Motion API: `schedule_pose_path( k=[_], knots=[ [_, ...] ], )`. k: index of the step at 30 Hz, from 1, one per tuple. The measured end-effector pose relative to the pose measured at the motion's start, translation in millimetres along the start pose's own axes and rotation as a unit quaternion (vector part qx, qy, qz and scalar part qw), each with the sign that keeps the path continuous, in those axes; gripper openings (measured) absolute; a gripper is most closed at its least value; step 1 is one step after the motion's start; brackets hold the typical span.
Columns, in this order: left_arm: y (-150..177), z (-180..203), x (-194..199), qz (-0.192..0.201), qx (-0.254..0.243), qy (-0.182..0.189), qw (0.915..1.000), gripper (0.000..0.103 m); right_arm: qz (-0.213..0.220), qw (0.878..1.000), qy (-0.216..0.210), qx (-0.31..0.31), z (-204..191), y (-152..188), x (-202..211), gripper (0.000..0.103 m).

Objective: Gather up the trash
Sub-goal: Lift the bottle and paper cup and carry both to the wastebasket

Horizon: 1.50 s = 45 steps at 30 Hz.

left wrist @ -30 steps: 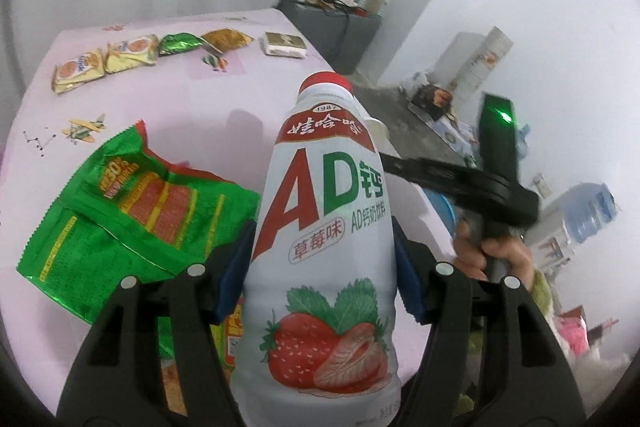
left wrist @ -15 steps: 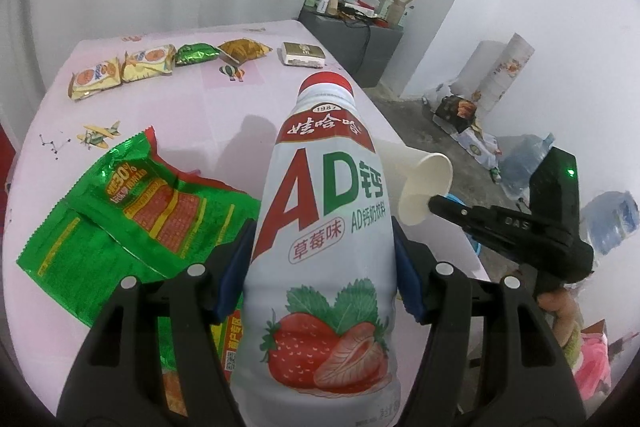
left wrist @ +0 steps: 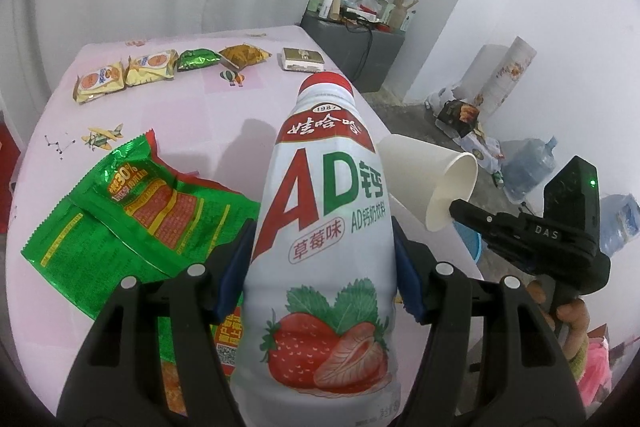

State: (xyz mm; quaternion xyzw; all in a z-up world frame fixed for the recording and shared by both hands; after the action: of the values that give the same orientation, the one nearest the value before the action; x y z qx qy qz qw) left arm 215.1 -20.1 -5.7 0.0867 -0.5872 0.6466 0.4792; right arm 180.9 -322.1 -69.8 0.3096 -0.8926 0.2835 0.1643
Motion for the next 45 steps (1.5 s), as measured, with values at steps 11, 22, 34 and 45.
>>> schedule_pose_path(
  k=[11, 22, 34, 45],
  knots=[
    [-2.2, 10.9, 8.3, 0.011, -0.005, 0.001, 0.9999, 0.06, 0.011, 1.0, -0.016, 0.001, -6.6, 1.7, 12.7, 0.004],
    [-7.4, 27.4, 7.9, 0.016, -0.011, 0.01, 0.9998, 0.06, 0.034, 0.999, -0.018, -0.005, -4.3, -1.7, 29.5, 0.004],
    [-12.8, 55.4, -1.8, 0.013, -0.028, 0.027, 0.9992, 0.06, 0.064, 0.998, -0.021, -0.018, 9.8, -8.3, 55.5, 0.004],
    [-18.0, 108.6, -25.8, -0.001, -0.061, 0.059, 0.9964, 0.06, 0.104, 0.994, -0.012, -0.042, 36.0, -17.8, 90.4, 0.004]
  ],
)
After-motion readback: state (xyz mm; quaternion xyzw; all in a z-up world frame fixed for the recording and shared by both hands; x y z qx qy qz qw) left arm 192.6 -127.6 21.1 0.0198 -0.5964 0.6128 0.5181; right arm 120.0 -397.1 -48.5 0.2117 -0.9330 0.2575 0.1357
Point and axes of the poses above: each gripper's, at about its wrist camera, not at the fingertips, and x roughly against the way its jaws point, z to its right, y to its underside, the point moved 4 cm from there along -x, roughly the way its jaws point, and after that the axes turned 3 degrees about z, right-handed, at the moved point
